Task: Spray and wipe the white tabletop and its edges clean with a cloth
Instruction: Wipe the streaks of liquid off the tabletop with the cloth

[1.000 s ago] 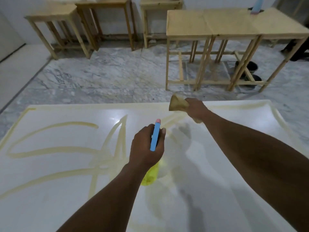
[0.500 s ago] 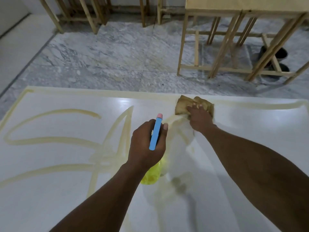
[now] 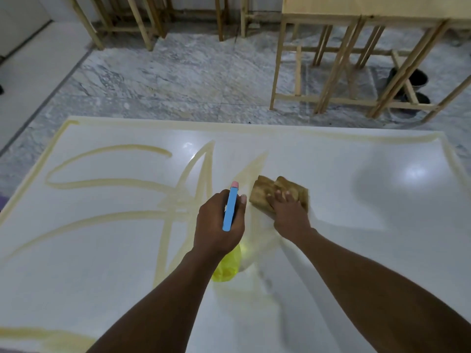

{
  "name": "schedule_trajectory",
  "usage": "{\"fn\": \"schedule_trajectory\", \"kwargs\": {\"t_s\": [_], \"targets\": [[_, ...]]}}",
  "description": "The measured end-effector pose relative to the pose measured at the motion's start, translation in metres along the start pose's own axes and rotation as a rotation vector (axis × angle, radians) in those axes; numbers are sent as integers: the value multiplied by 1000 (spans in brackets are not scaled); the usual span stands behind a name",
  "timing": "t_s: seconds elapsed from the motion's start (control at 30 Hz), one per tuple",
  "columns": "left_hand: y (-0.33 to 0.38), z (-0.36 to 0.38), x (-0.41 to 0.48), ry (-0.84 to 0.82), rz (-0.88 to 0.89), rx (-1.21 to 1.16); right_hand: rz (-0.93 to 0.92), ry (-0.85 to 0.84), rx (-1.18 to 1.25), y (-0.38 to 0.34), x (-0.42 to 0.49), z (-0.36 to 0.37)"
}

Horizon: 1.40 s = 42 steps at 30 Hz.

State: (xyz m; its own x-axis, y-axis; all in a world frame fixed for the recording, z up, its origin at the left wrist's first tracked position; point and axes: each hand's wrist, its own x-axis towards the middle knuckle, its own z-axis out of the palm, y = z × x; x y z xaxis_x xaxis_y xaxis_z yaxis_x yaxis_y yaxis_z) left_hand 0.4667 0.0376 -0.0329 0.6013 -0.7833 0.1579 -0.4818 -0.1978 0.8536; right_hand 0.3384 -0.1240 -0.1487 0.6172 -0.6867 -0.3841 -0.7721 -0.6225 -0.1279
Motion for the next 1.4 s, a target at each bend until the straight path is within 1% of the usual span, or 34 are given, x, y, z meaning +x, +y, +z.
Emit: {"fn": "schedule_trajectory", "kwargs": {"t_s": [0.23,0.37,0.47,0.6,0.67,0.73,0.83,0.93,1.0,1.03,1.07,1.13,1.2,1.27,1.33,1.37,1.4], "targets": [[1,-36,-85,-20,-21,-8,-21,-97,-40,-54,-122,49],[2,-56,-134,-31,-37,-31,-33,-81,-16,-79,-190,74],[0,-66,-162,-37,-44,-26,-57,-38,-8,-91,-229,91],[-4,-69,-181,-51,-63,-10,-75,-80,48,-95,-249,99],[-5,-71,-183,-63,-76,-16,-127,-72,195,-86,-248,92],[-5,-72,-175,-72,-75,-19,-133,-22,451,-73,-239,72],[-5,-71,-155,-63,-55,-10,88,-13,801,-58,-216,19],[-2,-65,-113,-33,-40,-36,251,-112,1025,-35,-162,-32],[0,-60,-82,-29,-40,-40,262,-157,1191,-16,-121,-64],[0,-58,-66,-26,-44,-44,239,-166,1265,-7,-98,-76],[-2,-54,-46,-24,-48,-43,232,-162,1296,1,-73,-90],[-4,-48,-16,-24,-49,-39,221,-116,1224,15,-27,-113],[-4,-43,10,-17,-39,-42,161,-18,1096,18,22,-139],[-5,-39,32,-10,-30,-20,94,52,844,11,67,-159],[-8,-33,50,-10,-37,9,57,147,497,-2,109,-166],[-7,-32,56,-9,-27,17,34,189,386,-6,124,-163],[-10,-29,63,-8,-17,33,7,193,338,-12,140,-154]]}}
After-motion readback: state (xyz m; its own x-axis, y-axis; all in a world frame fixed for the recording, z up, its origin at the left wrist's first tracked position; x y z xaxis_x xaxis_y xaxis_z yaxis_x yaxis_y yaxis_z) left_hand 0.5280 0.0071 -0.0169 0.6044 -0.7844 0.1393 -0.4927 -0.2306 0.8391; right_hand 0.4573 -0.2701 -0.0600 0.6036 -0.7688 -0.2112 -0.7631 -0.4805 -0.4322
